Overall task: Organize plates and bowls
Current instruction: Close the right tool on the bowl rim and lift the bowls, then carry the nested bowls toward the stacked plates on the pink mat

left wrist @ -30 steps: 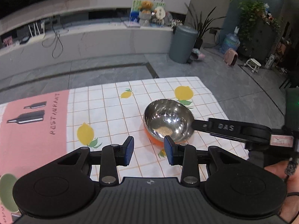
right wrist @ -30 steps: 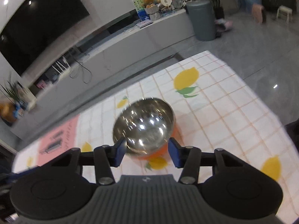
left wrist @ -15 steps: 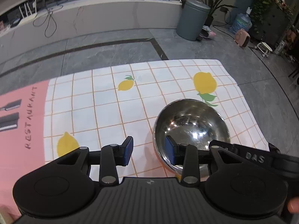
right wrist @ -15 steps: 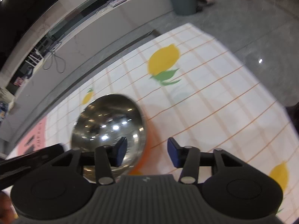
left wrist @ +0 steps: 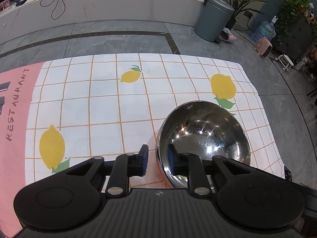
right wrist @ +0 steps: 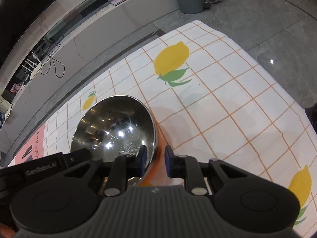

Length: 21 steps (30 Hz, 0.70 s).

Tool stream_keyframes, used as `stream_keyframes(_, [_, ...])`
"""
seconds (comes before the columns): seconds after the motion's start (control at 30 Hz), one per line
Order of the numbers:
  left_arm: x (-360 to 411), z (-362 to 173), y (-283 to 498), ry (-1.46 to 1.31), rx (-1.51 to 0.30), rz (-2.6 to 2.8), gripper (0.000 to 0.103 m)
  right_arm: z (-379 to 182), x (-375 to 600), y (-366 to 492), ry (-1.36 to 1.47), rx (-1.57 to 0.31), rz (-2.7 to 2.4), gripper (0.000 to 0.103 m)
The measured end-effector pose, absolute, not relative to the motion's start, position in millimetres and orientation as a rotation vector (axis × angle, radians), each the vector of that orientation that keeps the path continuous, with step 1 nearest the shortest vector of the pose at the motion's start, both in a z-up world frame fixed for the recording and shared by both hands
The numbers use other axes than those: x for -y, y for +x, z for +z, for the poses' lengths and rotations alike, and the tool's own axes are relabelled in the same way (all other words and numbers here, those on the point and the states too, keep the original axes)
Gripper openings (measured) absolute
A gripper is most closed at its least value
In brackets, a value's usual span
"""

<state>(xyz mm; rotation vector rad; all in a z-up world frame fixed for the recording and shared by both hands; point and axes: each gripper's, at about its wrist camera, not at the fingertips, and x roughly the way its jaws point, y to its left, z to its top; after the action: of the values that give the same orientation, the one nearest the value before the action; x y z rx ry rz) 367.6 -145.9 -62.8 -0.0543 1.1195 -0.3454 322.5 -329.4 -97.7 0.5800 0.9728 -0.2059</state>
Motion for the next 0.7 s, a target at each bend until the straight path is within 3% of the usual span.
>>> stream_keyframes(0.27, [158, -65, 366, 0.010, -1.110, -0.308, 0.007, -100, 332, 323, 0.611, -0.972, -0.200, 0.014])
stream_keyframes(0.7, [140, -14, 327, 0.049, -1.029, -0.209, 0.007, -70, 311, 309, 0.539, -0.939, -0.127, 0.009])
